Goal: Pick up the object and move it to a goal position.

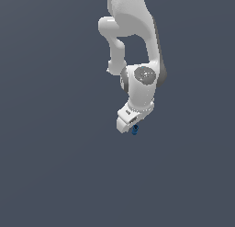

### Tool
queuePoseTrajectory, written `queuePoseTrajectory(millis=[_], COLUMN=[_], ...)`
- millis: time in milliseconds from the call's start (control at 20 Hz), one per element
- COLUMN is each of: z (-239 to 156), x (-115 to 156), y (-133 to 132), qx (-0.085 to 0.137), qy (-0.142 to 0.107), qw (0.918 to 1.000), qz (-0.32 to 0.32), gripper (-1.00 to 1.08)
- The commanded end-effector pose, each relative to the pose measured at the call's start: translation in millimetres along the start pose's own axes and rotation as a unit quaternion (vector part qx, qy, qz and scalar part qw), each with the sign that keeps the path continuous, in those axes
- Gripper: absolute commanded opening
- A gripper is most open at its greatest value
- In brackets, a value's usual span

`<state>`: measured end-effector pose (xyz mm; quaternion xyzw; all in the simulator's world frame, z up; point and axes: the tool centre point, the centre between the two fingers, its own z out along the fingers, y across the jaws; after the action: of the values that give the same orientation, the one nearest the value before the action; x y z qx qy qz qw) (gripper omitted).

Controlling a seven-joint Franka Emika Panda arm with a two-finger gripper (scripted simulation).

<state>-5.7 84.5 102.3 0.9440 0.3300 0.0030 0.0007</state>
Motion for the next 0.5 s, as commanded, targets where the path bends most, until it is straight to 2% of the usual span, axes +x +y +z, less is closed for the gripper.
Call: queuePoseTrajectory(millis=[0,450], z=[4.1,9.1], x=[1.1,2.4], y=[-4.9,-11.2], qx=[0.001,0.002], qy=[-0.001,-0.002], qw=[0.9997,0.9987], qz=[-0.024,-0.052], gripper=[1.00,1.00])
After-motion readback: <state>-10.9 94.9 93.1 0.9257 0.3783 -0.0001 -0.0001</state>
